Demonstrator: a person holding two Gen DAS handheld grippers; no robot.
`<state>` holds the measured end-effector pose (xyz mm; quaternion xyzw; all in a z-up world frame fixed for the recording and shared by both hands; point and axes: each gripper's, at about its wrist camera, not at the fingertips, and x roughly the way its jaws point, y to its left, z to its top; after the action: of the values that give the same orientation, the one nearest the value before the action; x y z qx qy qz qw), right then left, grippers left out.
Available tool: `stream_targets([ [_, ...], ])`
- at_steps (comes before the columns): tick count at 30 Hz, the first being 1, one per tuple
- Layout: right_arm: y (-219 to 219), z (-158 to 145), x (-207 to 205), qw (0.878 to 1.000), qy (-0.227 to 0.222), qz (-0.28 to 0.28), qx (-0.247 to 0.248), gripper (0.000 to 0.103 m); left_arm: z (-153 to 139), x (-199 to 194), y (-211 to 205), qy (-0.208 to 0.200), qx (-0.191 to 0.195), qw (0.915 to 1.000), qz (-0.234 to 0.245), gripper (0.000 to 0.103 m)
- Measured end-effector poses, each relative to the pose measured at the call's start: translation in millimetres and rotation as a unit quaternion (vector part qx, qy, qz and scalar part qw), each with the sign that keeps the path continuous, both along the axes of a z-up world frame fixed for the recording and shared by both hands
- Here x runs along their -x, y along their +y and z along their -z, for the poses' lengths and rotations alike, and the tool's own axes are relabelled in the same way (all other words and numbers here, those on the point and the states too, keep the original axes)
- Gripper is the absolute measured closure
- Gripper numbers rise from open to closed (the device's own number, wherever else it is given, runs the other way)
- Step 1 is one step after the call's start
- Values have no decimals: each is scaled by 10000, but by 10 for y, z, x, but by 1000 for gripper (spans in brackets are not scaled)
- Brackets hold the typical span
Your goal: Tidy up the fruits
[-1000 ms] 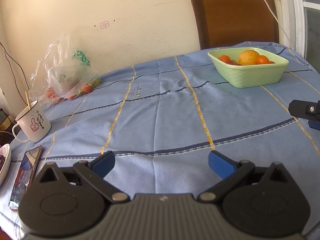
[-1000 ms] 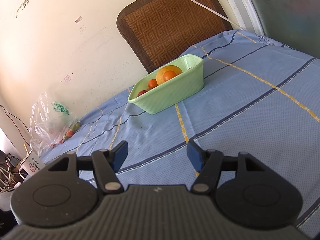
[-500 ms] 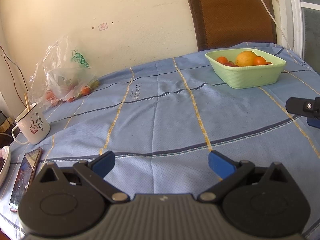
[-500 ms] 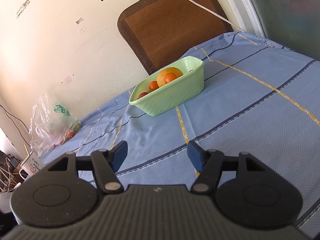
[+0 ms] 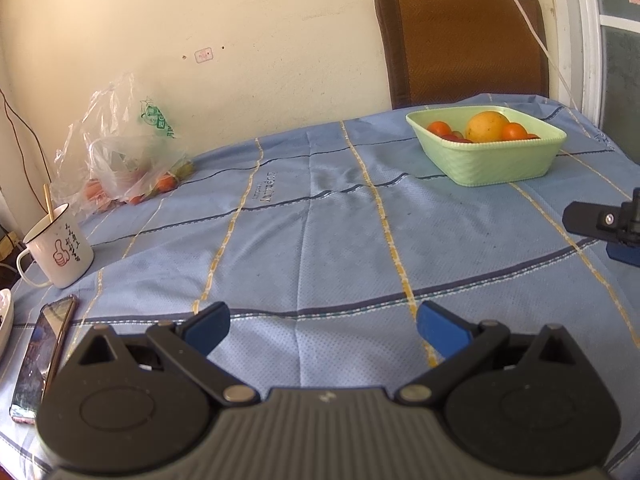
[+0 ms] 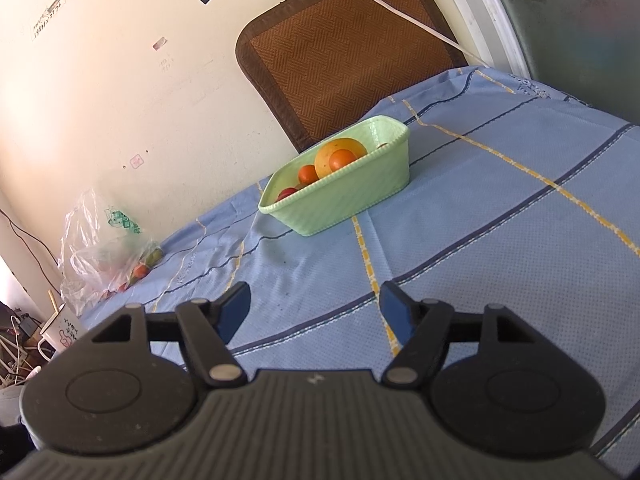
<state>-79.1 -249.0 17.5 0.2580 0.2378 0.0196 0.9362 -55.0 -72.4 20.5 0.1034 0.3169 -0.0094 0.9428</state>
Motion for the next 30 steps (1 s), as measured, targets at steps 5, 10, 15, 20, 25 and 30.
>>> stream_targets([
  [5,-6,11,-10,10000,25,7,-24,30,11,5,5,-2,43,10000,-3,0],
  [10,-14,14,-12,10000,27,4,-29,30,23,0,10,34,49,10000,-26,0],
  [15,-32,32,-11,10000,36,14,-49,30,28,7,4,28,16,10000,-34,0],
  [20,-34,33,-13,10000,38,8,-46,30,31,3,15,41,-4,10000,-41,0],
  [25,-41,45,-6,10000,43,21,-60,30,36,-5,25,52,-4,10000,-42,0],
  [30,-46,46,-9,10000,44,14,-61,30,36,6,40,44,22,10000,-63,0],
])
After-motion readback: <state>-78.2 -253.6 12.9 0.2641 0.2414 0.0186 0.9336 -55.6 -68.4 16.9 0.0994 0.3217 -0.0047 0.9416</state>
